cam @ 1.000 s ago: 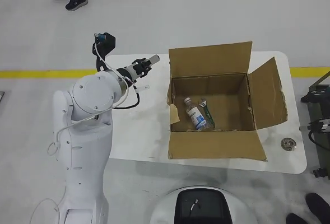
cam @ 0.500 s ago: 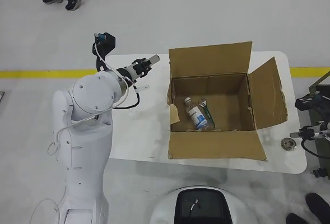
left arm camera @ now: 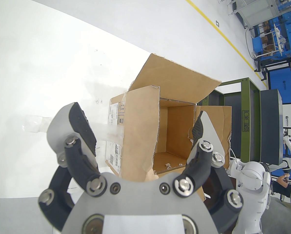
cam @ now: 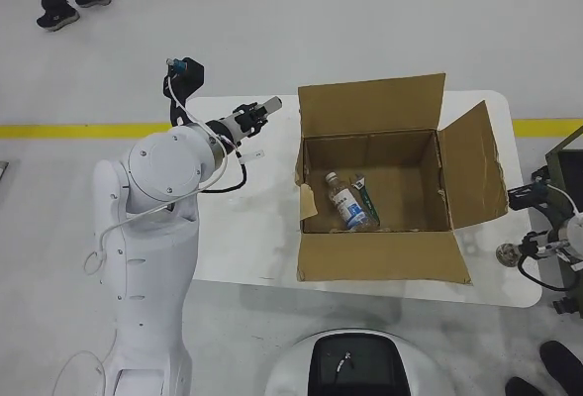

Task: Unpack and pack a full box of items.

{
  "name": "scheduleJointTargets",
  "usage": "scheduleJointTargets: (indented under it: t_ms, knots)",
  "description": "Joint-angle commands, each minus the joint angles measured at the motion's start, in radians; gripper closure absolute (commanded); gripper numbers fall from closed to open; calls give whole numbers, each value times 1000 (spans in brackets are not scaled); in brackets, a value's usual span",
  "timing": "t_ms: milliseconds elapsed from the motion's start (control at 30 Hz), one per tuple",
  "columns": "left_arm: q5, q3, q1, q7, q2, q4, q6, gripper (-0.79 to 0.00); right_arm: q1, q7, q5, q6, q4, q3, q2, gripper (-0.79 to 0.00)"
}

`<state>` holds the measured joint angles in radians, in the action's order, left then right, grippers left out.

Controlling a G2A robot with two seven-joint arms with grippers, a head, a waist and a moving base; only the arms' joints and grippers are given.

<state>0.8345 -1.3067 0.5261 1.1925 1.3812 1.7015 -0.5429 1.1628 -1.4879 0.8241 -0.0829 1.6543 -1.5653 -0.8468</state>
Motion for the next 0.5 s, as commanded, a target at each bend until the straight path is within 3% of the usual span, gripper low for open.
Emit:
scheduleJointTargets:
  t_ms: [0, 467]
  knots:
    - [0, 0, 0, 0, 0, 0, 0, -785, 2, 2, -3, 2, 1, 8, 0, -302]
    - [0, 0, 0, 0, 0, 0, 0, -785, 10, 31, 14, 14, -38, 31, 4, -296]
